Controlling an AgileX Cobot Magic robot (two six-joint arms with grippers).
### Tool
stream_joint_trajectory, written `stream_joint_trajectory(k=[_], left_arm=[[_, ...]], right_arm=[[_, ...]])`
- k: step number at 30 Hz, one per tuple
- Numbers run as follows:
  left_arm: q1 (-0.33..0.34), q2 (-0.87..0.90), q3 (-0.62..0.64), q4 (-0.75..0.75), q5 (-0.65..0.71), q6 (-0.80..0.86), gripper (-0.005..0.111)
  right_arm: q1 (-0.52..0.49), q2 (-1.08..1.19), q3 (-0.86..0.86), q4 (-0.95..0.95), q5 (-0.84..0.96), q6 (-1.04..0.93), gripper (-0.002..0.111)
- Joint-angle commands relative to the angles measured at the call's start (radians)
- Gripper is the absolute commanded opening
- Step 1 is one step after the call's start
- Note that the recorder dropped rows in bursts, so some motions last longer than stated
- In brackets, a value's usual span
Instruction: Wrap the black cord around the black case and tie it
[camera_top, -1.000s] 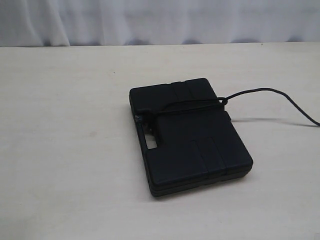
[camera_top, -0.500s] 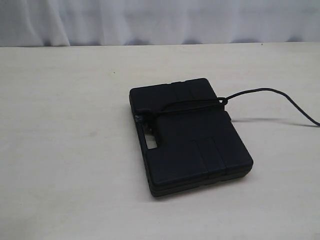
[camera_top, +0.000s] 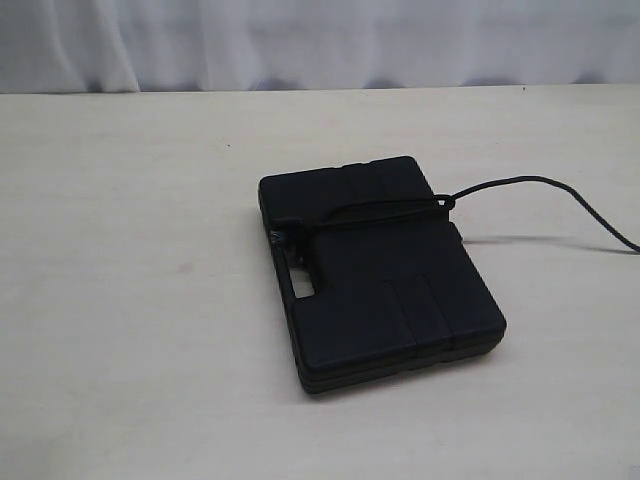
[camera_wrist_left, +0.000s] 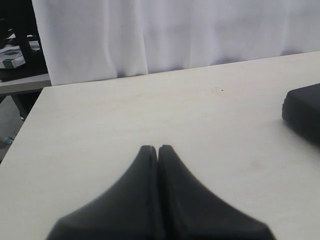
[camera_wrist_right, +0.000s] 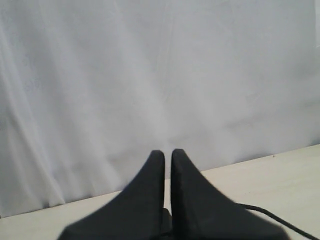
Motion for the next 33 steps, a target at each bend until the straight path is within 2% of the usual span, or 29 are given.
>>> stream_joint_trajectory(k=[1,5,18,33], left_arm=[[0.002,-0.003,0.003,-0.009,-0.001,-0.002,0.0],[0.002,-0.003,0.003,-0.009,-0.001,-0.002,0.0],[0.002,-0.003,0.003,-0.009,-0.001,-0.002,0.0],[0.002,-0.003,0.003,-0.011,-0.002,-0.002,0.0]], right_arm=[[0.001,-0.006,0.003,0.234,0.016,-0.315,0.004],[0.001,-0.006,0.003,0.239,0.073,-0.42,0.004],[0.001,-0.006,0.003,0.239,0.429,-0.632,0.004],[0.001,-0.006,0.003,0.239,0.431,-0.622,0.004]])
